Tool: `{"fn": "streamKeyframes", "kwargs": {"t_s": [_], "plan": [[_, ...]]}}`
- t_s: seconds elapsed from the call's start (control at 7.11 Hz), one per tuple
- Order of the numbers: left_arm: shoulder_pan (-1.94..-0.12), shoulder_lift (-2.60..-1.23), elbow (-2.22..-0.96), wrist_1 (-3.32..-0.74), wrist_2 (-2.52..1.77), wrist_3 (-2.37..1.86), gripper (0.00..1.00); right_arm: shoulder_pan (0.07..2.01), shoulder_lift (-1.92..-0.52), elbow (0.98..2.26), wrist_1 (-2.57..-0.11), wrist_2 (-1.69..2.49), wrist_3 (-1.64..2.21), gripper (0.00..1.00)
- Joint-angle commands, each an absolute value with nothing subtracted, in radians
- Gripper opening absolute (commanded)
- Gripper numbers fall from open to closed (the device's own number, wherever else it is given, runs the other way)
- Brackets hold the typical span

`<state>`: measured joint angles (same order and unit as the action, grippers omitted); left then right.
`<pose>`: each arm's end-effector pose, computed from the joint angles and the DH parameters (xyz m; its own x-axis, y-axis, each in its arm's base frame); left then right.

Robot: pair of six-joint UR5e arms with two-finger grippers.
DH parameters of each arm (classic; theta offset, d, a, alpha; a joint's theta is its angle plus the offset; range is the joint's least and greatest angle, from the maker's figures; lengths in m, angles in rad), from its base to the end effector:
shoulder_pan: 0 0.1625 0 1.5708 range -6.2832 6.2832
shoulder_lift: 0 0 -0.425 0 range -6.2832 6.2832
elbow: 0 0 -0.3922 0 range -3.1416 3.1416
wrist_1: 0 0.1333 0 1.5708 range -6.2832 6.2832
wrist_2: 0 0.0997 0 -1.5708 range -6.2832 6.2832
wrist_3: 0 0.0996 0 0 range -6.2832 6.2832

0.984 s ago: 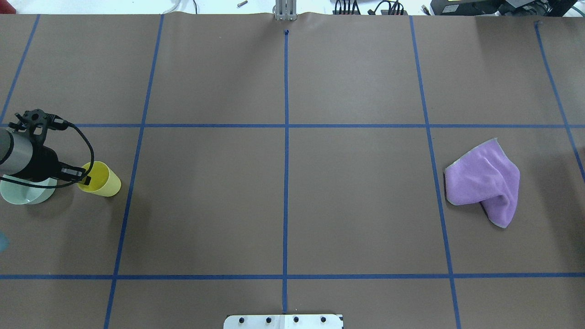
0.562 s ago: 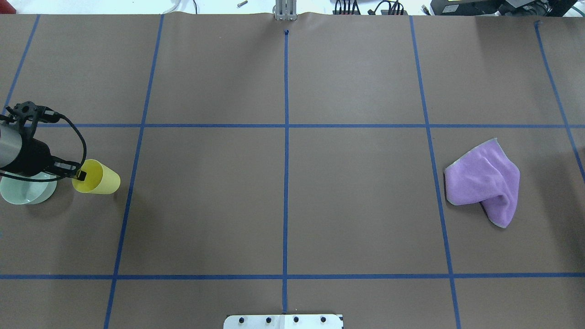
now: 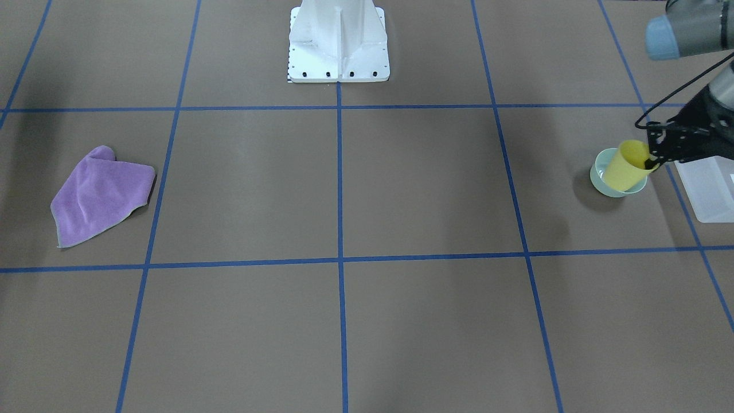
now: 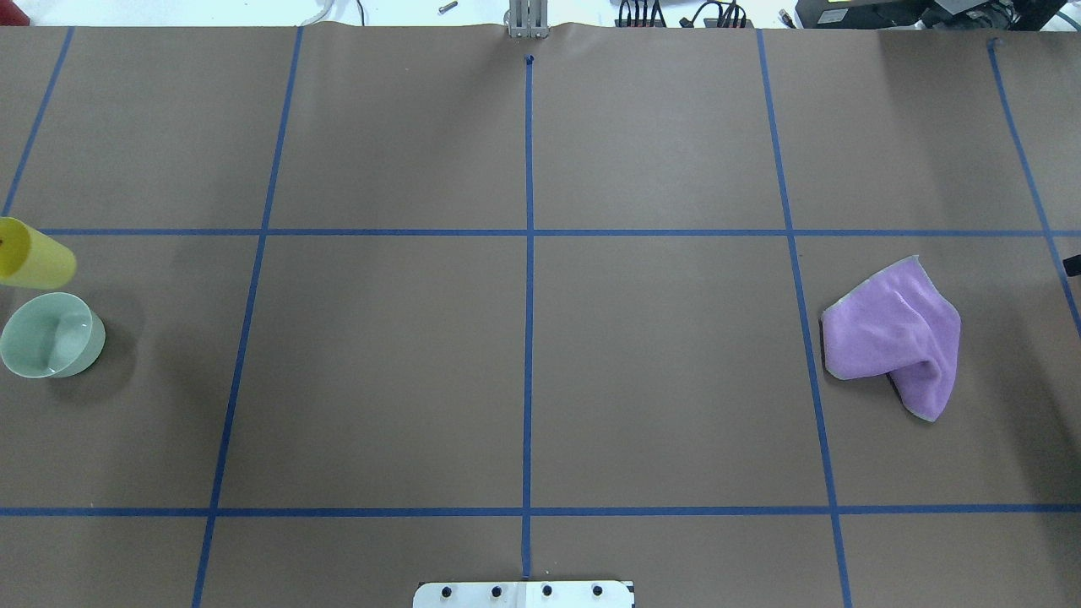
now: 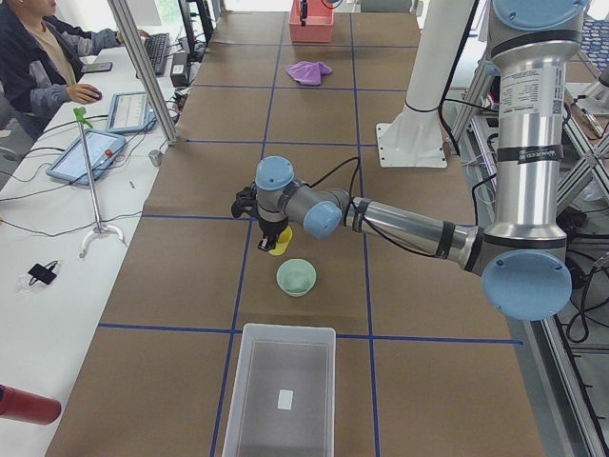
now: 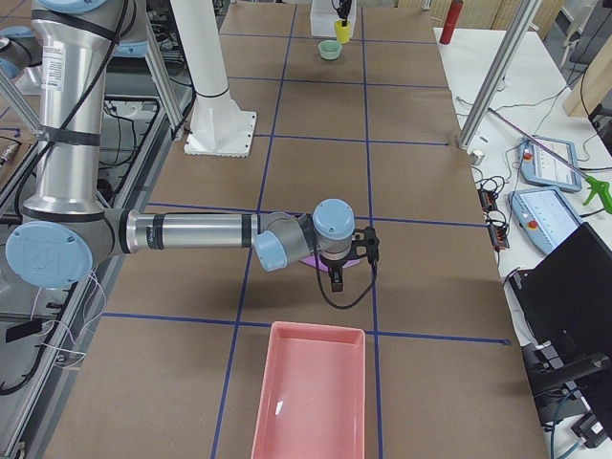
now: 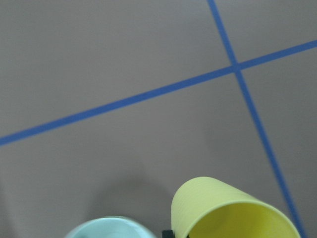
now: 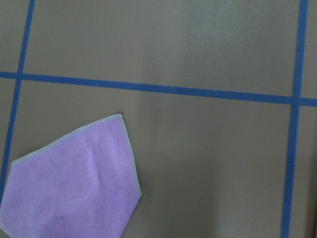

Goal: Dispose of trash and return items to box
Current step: 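Lift the yellow cup with the left gripper and carry it into the clear bin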

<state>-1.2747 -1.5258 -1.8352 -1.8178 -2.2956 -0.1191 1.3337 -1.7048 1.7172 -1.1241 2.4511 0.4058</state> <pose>0.0775 -0.4847 0.5235 0.6556 0.3985 -0.6414 -0.1840 0.9081 0.3761 -0.0514 -0.4535 0.5915 0.5782 -0.0986 0.8099 -0.0192 0.9907 0.1343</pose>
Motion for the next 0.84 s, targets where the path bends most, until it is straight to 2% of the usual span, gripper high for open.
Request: {"fn": "streamKeyframes", "kwargs": {"t_s": [0.0, 0.42, 0.7], "plan": [[-1.457, -1.545, -1.772, -1.700, -2.299, 0.203, 0.00, 1.196, -1.704, 1.721, -0.933, 2.367, 0.683, 1.00], [-1.564, -1.577, -1.530, -1.710, -2.333, 0.533, 0.00, 1.096, -1.689, 1.740, -0.914, 2.281, 0.750, 1.00], [-1.583, -1.574, -1.474, -1.707, -2.333, 0.583, 0.00, 1.074, -1.690, 1.741, -0.914, 2.280, 0.756, 1.00]]}}
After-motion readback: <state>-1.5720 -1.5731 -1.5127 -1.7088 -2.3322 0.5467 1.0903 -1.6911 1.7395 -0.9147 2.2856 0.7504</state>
